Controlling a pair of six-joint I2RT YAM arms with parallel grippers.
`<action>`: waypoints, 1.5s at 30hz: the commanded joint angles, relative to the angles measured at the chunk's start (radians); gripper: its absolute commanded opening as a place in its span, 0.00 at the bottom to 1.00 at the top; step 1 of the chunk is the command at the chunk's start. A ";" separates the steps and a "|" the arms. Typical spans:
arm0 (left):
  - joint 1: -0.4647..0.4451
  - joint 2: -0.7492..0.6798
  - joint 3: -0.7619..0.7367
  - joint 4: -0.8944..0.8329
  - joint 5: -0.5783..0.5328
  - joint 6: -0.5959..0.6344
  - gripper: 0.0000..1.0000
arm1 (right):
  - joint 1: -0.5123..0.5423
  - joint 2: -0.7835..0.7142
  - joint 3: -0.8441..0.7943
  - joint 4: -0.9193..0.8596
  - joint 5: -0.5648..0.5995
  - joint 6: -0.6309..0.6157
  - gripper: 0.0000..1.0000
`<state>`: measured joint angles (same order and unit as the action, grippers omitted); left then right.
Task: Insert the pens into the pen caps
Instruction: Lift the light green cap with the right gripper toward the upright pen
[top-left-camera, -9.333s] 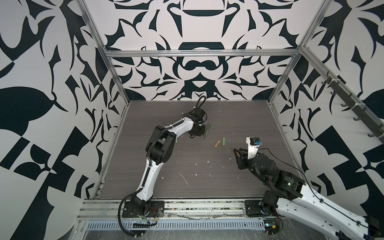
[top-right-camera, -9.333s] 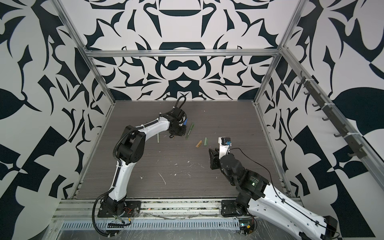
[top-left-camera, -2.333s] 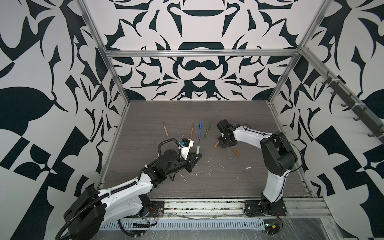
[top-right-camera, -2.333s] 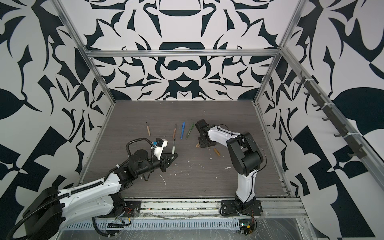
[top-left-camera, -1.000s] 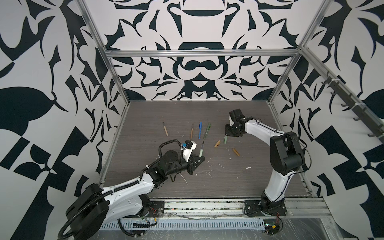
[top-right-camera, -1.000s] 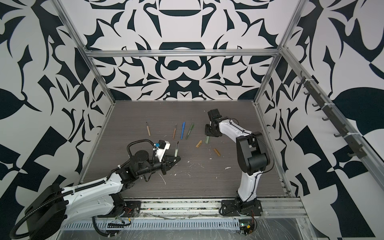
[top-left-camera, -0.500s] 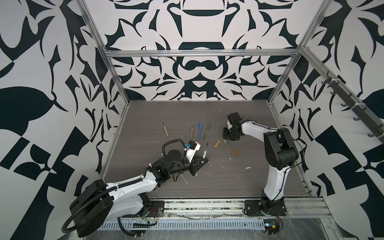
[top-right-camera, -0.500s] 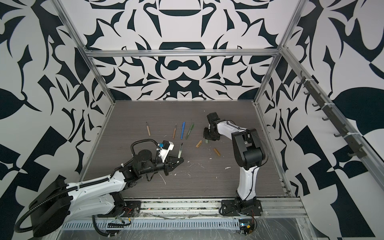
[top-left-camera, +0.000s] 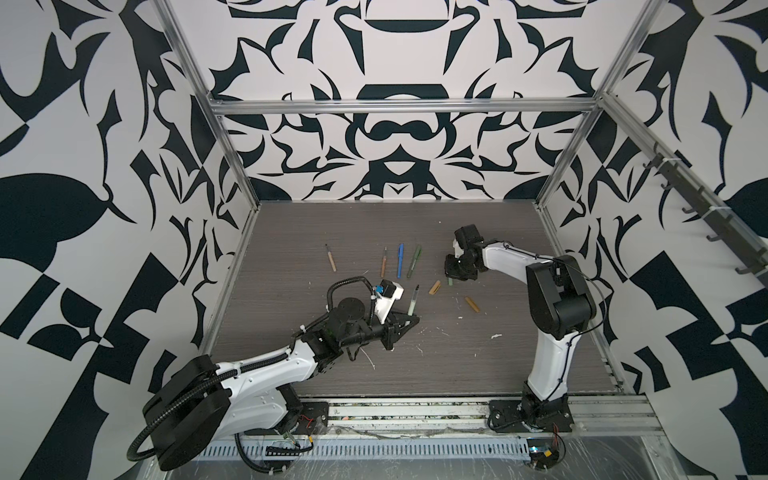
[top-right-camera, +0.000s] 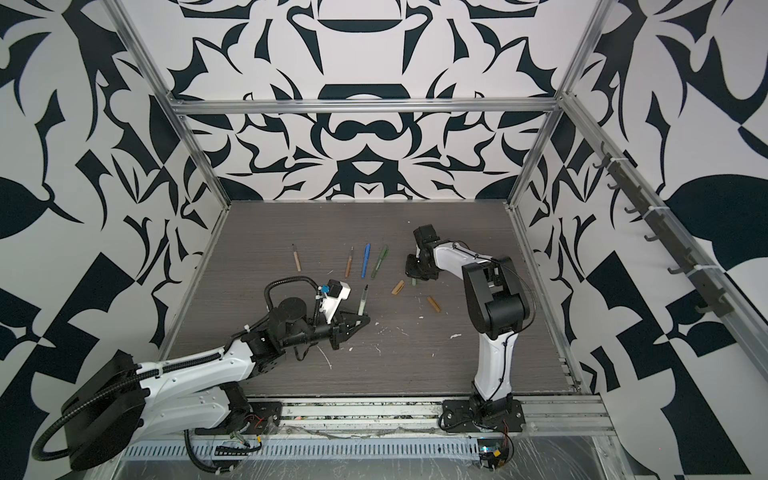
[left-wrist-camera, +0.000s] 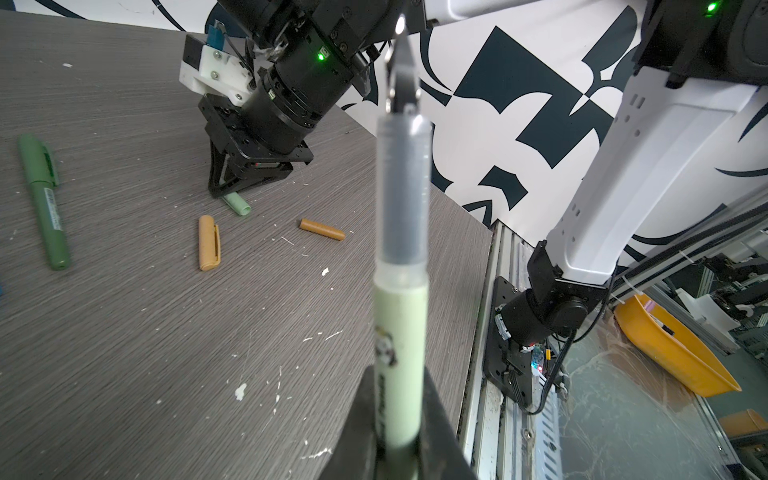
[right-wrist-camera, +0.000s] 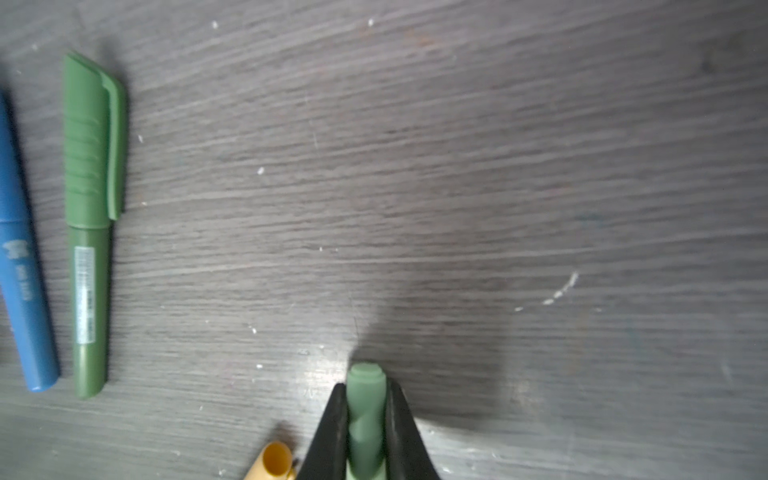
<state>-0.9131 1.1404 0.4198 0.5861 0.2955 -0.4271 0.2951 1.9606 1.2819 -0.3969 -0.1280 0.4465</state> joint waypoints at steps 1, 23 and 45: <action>-0.004 0.007 0.022 0.023 0.006 0.002 0.01 | 0.003 -0.009 -0.014 -0.011 0.013 0.002 0.11; -0.142 0.080 0.006 0.104 -0.262 0.209 0.00 | 0.164 -1.064 -0.651 0.671 -0.069 0.142 0.10; -0.184 0.242 0.209 -0.040 -0.247 0.225 0.00 | 0.286 -1.325 -0.838 0.850 -0.030 0.252 0.08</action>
<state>-1.0943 1.3651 0.5922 0.5591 0.0425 -0.2016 0.5739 0.6533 0.4427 0.3763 -0.1711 0.6796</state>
